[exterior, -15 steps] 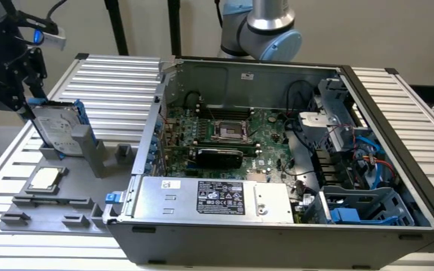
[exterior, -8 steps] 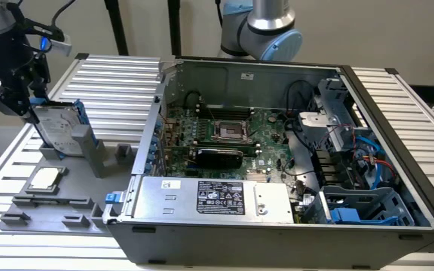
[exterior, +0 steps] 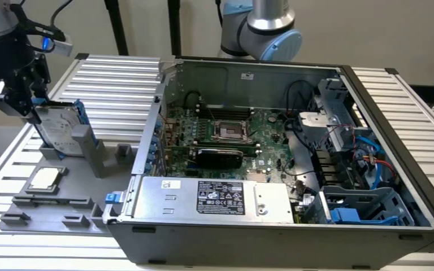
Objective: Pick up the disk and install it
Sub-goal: 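Pick up the disk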
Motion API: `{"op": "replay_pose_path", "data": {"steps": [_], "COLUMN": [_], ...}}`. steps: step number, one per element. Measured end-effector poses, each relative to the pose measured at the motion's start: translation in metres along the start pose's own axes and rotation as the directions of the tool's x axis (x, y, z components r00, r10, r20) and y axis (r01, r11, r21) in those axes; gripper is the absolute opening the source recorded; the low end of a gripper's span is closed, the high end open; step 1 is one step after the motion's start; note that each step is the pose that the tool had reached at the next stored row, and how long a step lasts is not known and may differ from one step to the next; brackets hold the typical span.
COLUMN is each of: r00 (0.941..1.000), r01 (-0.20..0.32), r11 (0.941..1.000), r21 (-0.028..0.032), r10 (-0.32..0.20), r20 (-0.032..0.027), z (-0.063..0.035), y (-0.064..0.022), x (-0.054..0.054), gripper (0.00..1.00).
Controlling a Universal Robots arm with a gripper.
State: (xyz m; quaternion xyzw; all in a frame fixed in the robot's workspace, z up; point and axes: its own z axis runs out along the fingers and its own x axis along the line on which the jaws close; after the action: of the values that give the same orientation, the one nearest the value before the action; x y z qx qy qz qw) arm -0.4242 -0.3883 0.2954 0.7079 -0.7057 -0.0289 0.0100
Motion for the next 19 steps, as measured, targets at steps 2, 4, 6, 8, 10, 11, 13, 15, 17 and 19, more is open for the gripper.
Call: {"op": "replay_pose_path", "data": {"steps": [2,4,6,8,10,11,13,15,17,19], "r00": [1.0000,1.0000,1.0000,1.0000,1.0000,1.0000,1.0000,1.0000,1.0000,1.0000], "r01": [0.001,0.001,0.001,0.001,0.001,0.001,0.001,0.001,0.001,0.001], "r11": [1.0000,1.0000,1.0000,1.0000,1.0000,1.0000,1.0000,1.0000,1.0000,1.0000], "r21": [0.0001,0.0016,0.0038,0.0053,0.0056,0.0059,0.0058,0.0059,0.0059,0.0058], "r10": [-0.001,-0.001,-0.001,-0.001,-0.001,-0.001,-0.001,-0.001,-0.001,-0.001], "r20": [-0.0003,-0.0001,-0.0002,0.0000,-0.0001,0.0000,-0.0001,-0.0001,-0.0001,-0.0001], "z": [0.0005,0.0014,0.0022,0.0031,0.0035,0.0038,0.0039,0.0040,0.0040,0.0040], "y": [0.0002,0.0003,0.0003,0.0006,0.0009,0.0011,0.0014,0.0014,0.0014,0.0015], "x": [-0.0001,-0.0002,-0.0002,-0.0005,-0.0011,-0.0016,-0.0029,-0.0048,-0.0058,-0.0059], "gripper": [0.54,0.54,0.54,0.54,0.54,0.54,0.52,0.45,0.42,0.36]}}
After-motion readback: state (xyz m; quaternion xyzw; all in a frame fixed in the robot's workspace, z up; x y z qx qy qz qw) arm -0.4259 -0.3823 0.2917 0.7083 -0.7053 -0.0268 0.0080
